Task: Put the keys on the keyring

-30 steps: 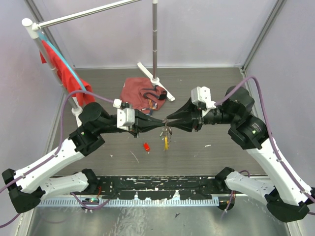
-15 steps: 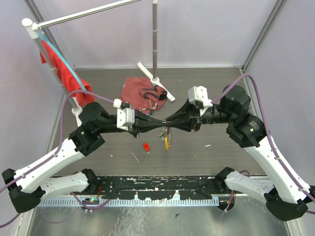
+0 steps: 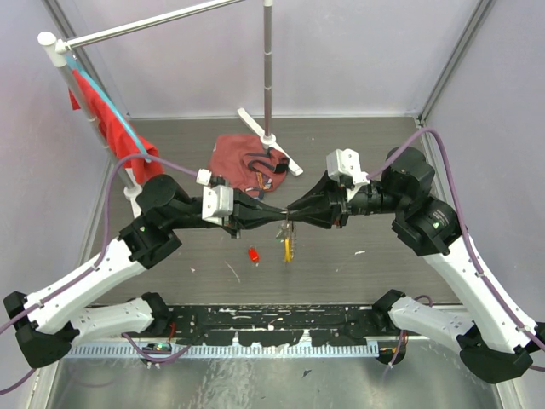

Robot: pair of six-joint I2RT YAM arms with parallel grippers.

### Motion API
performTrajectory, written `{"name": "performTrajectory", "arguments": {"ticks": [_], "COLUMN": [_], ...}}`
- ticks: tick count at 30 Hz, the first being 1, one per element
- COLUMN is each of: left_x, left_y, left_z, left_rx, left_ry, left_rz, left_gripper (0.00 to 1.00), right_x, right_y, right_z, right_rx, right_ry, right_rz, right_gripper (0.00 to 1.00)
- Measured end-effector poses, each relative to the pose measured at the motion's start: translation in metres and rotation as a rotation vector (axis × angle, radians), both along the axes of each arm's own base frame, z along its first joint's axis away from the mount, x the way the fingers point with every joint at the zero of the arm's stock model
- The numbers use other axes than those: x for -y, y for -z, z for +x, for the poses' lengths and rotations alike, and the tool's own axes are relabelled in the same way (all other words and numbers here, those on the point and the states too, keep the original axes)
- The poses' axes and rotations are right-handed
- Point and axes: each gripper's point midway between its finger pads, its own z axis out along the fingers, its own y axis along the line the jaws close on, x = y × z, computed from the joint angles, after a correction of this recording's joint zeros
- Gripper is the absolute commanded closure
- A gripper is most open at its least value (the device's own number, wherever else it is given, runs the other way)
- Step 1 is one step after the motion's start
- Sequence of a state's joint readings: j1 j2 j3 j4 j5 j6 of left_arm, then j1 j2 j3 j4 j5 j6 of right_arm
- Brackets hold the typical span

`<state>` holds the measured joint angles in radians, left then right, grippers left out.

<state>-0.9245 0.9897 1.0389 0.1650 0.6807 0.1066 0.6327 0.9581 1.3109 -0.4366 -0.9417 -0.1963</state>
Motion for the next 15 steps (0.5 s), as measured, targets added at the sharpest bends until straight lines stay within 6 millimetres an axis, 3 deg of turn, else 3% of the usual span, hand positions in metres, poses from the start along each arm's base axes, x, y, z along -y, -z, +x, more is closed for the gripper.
{"name": "performTrajectory", "arguments": {"ticks": [9, 12, 15], "left_x": [0.0004, 0.0012, 0.0016], "left_y": [-0.001, 0.0, 0.0001], "left_z": [0.0, -0.0004, -0.0014], "left_rx": [-0.007, -0.014, -0.023], "left_ry": [0.002, 0.009, 0.015], "left_rz": [0.003, 0.01, 0.016], "left_gripper": [1.0, 1.0, 1.0], "right_x": [0.0002, 0.0003, 0.0006], "right_y": [-0.0021, -0.0019, -0.0017], "right_z": [-0.0022, -0.0028, -0.0037], "right_rx": [0.004, 0.003, 0.002], "right_ry": [-0.01, -0.014, -0.019], "right_rz": [0.004, 0.004, 0.002], "right_gripper": [0.86, 0.97, 1.0]}}
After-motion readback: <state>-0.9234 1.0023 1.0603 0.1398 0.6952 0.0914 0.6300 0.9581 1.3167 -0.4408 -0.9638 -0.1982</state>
